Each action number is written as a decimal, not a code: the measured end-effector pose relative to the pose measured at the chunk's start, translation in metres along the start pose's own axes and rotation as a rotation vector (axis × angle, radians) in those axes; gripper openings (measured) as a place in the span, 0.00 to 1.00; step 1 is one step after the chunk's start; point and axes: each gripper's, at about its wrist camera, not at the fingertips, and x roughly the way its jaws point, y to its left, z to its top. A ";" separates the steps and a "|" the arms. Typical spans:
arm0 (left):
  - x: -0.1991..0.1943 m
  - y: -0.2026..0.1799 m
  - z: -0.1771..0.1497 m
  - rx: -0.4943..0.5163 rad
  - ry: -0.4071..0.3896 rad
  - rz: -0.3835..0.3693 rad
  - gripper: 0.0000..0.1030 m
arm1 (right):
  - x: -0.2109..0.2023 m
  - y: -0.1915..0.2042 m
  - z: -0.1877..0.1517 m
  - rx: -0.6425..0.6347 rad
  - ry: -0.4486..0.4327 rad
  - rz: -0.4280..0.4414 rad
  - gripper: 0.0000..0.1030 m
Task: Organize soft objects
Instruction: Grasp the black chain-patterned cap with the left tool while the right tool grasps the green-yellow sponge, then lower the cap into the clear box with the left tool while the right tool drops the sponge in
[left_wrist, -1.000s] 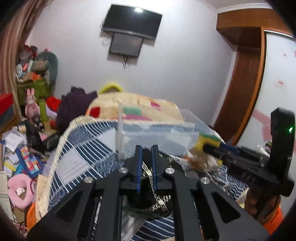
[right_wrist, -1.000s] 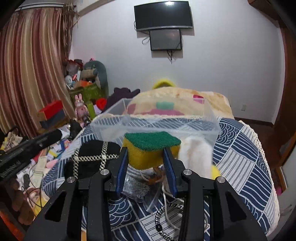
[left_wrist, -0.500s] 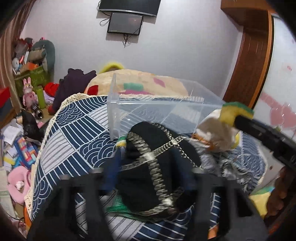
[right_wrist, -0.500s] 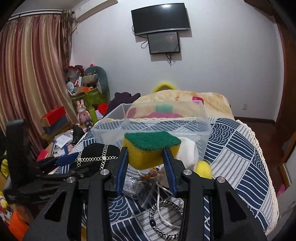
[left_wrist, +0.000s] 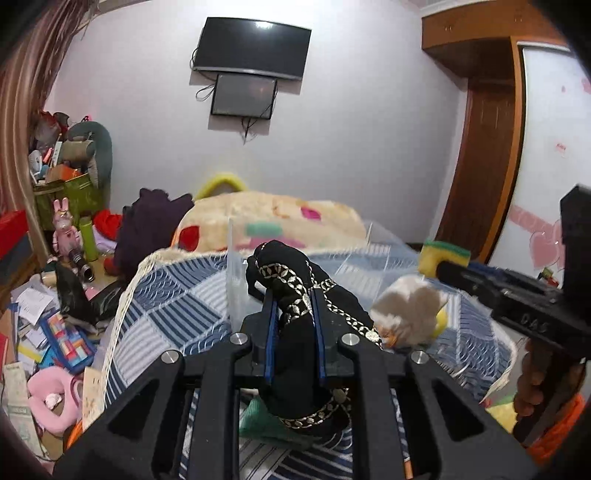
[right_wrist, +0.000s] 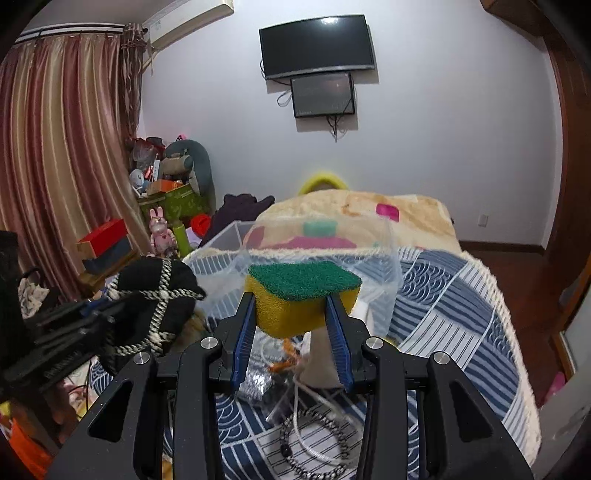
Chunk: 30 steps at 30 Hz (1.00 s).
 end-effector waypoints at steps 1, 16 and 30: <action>0.000 0.001 0.007 -0.001 -0.005 -0.009 0.16 | -0.001 0.000 0.004 -0.007 -0.008 -0.003 0.34; 0.048 0.015 0.057 0.005 0.005 0.015 0.16 | 0.028 -0.017 0.049 -0.034 -0.020 -0.013 0.34; 0.128 0.013 0.062 0.078 0.131 0.071 0.16 | 0.089 -0.023 0.054 -0.111 0.099 -0.056 0.34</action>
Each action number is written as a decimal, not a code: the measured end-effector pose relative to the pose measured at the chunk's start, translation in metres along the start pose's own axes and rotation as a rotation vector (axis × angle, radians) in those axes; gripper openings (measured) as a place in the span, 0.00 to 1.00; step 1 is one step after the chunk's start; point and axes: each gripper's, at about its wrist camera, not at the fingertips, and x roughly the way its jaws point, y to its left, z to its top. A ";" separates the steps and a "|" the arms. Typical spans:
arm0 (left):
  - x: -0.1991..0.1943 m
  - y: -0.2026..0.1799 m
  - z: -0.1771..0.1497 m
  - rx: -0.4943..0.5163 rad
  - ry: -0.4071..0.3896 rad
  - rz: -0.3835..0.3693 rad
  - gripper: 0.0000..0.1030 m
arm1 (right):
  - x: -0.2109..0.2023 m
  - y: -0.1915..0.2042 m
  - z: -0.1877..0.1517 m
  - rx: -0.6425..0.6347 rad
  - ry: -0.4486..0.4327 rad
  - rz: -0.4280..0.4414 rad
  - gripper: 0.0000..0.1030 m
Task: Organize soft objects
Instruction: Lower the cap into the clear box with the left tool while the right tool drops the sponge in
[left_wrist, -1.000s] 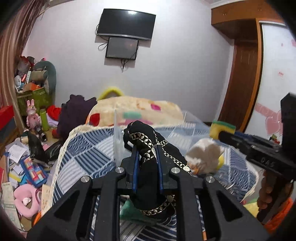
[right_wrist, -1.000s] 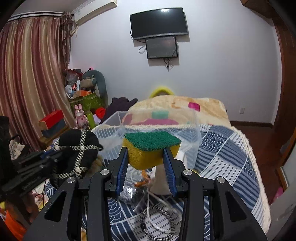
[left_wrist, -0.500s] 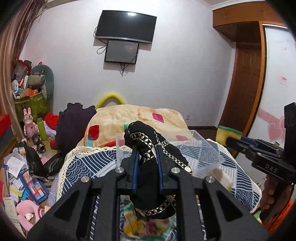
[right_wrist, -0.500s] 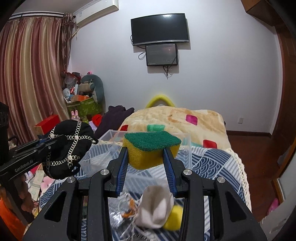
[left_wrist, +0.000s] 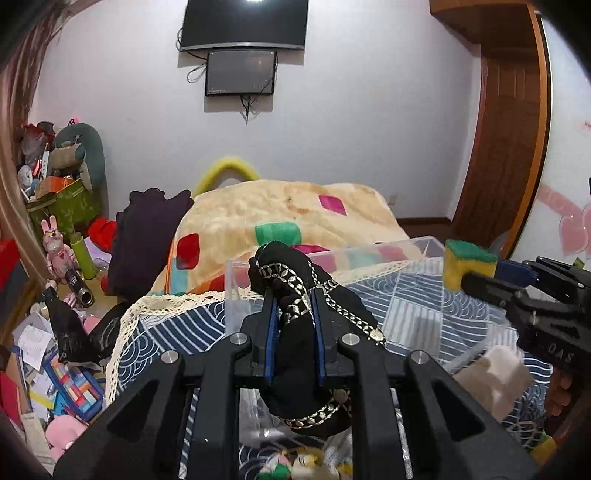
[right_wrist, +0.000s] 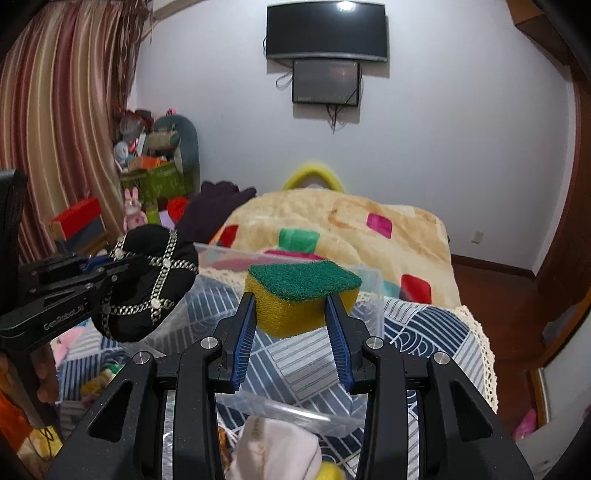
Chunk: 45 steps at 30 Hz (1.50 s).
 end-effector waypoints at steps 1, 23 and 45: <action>0.005 -0.001 0.001 0.004 0.011 0.003 0.16 | 0.005 0.000 -0.001 -0.006 0.020 0.001 0.34; 0.042 -0.009 -0.005 0.049 0.208 -0.057 0.34 | 0.036 0.007 -0.010 -0.123 0.227 0.018 0.40; -0.061 -0.013 -0.003 0.070 -0.009 -0.020 0.85 | -0.048 0.007 0.008 -0.080 -0.023 0.015 0.74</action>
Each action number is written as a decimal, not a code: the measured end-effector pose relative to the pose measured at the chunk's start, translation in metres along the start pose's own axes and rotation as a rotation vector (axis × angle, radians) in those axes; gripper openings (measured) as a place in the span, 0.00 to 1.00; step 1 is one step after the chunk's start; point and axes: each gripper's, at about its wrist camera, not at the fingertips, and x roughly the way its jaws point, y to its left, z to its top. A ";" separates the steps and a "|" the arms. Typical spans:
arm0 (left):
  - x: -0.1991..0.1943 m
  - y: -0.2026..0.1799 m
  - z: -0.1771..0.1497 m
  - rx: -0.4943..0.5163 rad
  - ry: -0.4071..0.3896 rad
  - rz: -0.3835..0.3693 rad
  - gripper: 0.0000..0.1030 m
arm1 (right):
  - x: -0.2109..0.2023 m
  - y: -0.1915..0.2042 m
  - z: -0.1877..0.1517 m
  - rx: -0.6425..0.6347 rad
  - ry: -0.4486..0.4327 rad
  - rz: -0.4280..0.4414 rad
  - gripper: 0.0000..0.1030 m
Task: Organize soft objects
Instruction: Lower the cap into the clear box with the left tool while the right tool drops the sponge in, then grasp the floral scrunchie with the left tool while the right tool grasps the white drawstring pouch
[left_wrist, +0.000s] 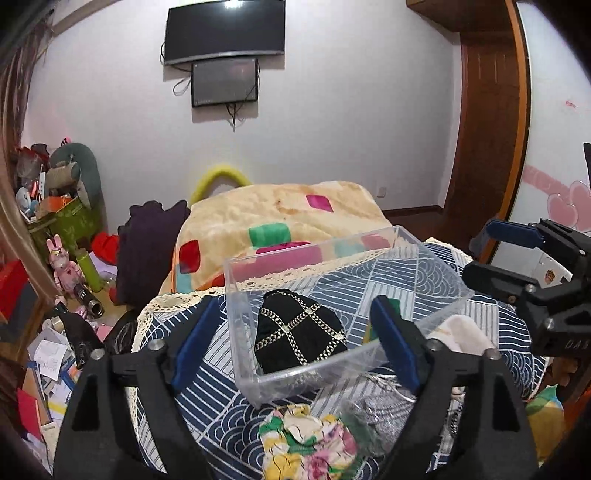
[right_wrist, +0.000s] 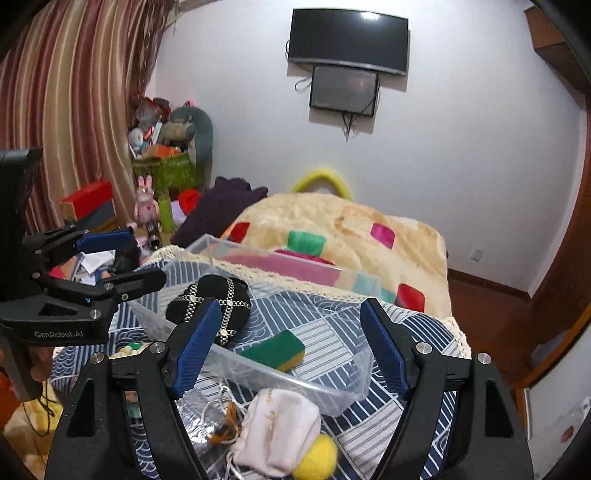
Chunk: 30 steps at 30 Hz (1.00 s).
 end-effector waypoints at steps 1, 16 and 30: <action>-0.004 -0.001 -0.002 0.000 -0.008 0.006 0.87 | -0.003 0.001 -0.001 0.002 -0.007 0.000 0.77; -0.011 0.003 -0.052 -0.033 0.064 0.002 0.88 | -0.022 0.001 -0.047 0.062 0.001 0.020 0.81; 0.016 0.000 -0.100 -0.077 0.205 -0.046 0.88 | 0.005 -0.003 -0.088 0.108 0.125 0.039 0.80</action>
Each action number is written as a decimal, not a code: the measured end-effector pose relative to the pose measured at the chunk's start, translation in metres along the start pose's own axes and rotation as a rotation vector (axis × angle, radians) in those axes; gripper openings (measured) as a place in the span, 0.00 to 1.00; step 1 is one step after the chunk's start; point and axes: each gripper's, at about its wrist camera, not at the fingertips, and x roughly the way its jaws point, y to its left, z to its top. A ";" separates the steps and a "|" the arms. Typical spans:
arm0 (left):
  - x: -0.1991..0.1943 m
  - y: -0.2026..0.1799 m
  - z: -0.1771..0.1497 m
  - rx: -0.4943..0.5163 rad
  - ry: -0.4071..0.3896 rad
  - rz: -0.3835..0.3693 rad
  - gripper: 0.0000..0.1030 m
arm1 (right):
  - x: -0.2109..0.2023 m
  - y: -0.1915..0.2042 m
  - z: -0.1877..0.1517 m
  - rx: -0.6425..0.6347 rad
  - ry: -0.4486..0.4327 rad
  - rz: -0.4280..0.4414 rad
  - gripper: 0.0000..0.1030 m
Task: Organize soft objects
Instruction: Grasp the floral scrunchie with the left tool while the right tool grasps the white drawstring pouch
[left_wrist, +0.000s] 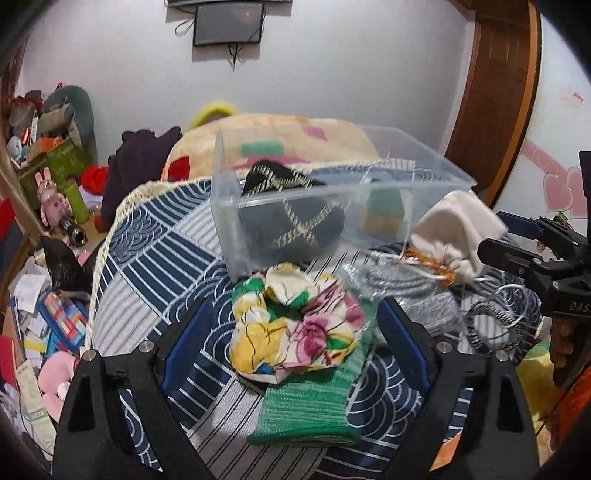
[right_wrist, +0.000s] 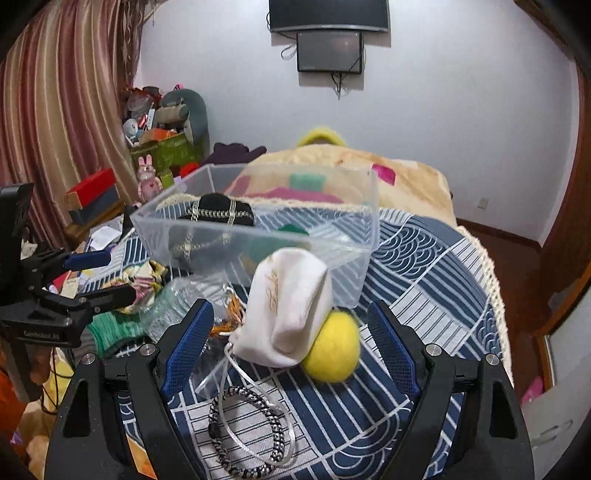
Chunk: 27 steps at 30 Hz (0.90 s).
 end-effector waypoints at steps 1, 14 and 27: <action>0.002 0.002 -0.001 -0.009 0.002 0.002 0.88 | 0.005 0.000 -0.001 -0.001 0.013 -0.004 0.80; 0.012 0.012 -0.002 -0.062 0.021 -0.064 0.51 | 0.026 0.004 0.005 -0.054 0.049 -0.053 0.45; -0.008 0.007 -0.003 -0.015 -0.044 -0.011 0.19 | 0.006 0.006 0.002 -0.091 -0.009 -0.051 0.13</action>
